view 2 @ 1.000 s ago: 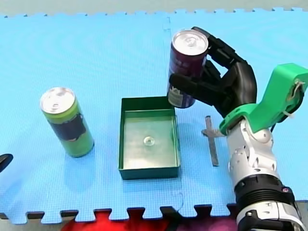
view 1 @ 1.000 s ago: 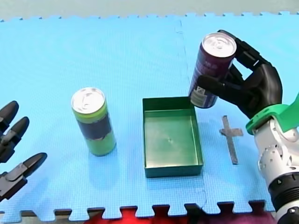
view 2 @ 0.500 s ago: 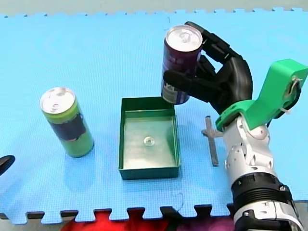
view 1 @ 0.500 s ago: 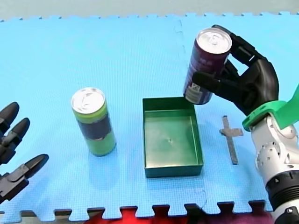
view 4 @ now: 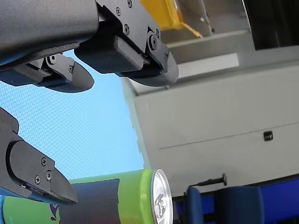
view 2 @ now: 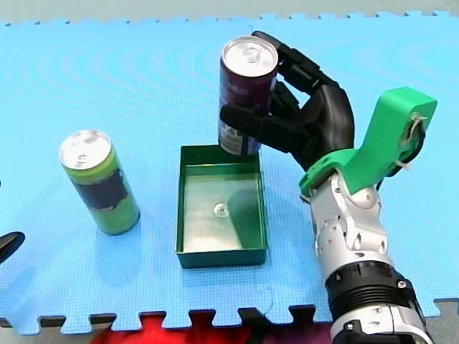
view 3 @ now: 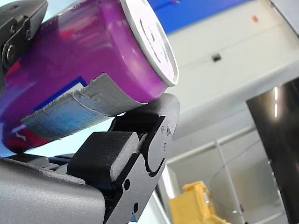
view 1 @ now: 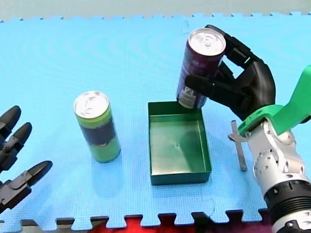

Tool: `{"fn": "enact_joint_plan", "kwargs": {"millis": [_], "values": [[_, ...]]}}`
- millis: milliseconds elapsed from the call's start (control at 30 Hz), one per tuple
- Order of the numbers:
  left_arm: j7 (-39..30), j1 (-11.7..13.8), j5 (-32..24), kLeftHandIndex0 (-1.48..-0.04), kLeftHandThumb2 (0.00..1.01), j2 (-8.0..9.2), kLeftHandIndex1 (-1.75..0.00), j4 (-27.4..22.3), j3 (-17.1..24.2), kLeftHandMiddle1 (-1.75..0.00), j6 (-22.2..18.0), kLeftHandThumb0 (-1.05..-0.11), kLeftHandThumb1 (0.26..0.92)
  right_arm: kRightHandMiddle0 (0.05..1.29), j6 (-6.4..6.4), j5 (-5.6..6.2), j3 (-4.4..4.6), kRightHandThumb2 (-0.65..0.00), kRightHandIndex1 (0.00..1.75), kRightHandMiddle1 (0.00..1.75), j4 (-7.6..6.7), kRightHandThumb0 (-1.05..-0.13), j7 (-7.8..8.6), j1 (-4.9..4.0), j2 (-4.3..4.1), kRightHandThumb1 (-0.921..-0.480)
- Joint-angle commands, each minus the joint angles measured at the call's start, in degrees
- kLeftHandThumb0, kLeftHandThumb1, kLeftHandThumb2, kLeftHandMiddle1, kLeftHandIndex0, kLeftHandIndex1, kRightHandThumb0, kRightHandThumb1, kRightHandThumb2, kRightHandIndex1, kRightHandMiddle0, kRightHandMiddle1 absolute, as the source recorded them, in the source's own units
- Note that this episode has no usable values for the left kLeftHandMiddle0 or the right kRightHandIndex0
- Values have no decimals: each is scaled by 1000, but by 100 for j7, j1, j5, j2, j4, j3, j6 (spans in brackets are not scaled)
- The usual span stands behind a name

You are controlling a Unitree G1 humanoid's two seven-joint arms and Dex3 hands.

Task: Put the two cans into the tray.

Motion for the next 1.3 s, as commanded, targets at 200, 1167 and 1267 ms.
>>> {"fn": "enact_joint_plan", "kwargs": {"millis": [200,1167,1267], "values": [[8,51,-11,-524,0,-1,0,-63,4,0,12,-830,690,1254,107,-22,155,0,1,0,-292,-344,-124,90,102,-753],[225,230,72,-519,0,-72,0,-415,0,0,236,-864,692,1251,-112,-95,309,-3,0,0,126,-341,-90,169,240,-768],[223,238,67,-518,0,-69,0,-425,5,0,242,-865,693,1250,-75,-119,330,-2,0,0,89,-340,-133,203,238,-770]]}}
